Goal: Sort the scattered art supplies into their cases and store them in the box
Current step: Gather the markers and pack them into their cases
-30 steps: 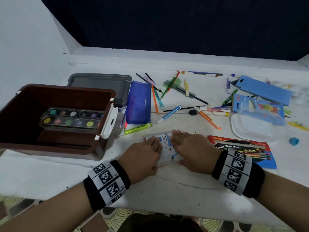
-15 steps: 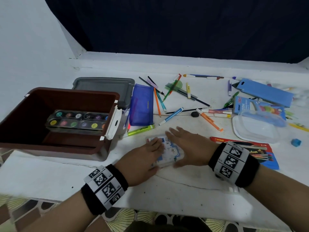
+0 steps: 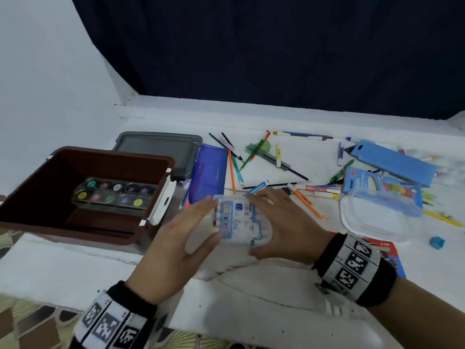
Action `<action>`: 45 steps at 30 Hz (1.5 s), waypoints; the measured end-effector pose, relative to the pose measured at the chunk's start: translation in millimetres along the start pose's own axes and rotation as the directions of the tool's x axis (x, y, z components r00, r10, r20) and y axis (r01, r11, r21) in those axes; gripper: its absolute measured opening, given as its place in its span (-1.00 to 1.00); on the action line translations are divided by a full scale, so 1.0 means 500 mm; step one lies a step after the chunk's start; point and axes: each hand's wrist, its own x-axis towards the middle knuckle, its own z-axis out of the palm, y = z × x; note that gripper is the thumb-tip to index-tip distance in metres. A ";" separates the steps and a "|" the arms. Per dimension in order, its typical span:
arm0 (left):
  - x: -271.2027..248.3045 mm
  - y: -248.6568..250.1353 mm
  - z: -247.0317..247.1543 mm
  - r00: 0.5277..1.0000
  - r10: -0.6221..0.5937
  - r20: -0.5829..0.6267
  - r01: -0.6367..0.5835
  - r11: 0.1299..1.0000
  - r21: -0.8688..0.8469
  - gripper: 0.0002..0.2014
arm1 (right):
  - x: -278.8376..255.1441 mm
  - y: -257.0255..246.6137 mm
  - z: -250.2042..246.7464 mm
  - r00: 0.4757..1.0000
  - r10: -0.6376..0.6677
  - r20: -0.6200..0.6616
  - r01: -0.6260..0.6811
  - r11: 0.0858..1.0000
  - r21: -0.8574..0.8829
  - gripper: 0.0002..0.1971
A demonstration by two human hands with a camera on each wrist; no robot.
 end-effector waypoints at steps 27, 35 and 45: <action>-0.037 -0.284 -0.360 0.947 -0.170 -0.272 0.170 0.985 -0.023 -0.60 | 0.326 -0.355 0.055 0.975 -0.153 -0.162 0.140 0.986 -0.093 -0.06; -0.048 -0.333 -0.350 0.972 -0.166 -0.167 0.179 0.982 0.066 -0.68 | 0.366 -0.371 0.109 0.997 -0.062 -0.038 0.050 0.961 -0.272 -0.17; -0.061 -0.328 -0.356 0.979 -0.137 -0.152 0.162 0.973 0.163 -0.64 | 0.389 -0.397 0.141 0.998 0.037 0.043 -0.013 0.884 -0.467 -0.22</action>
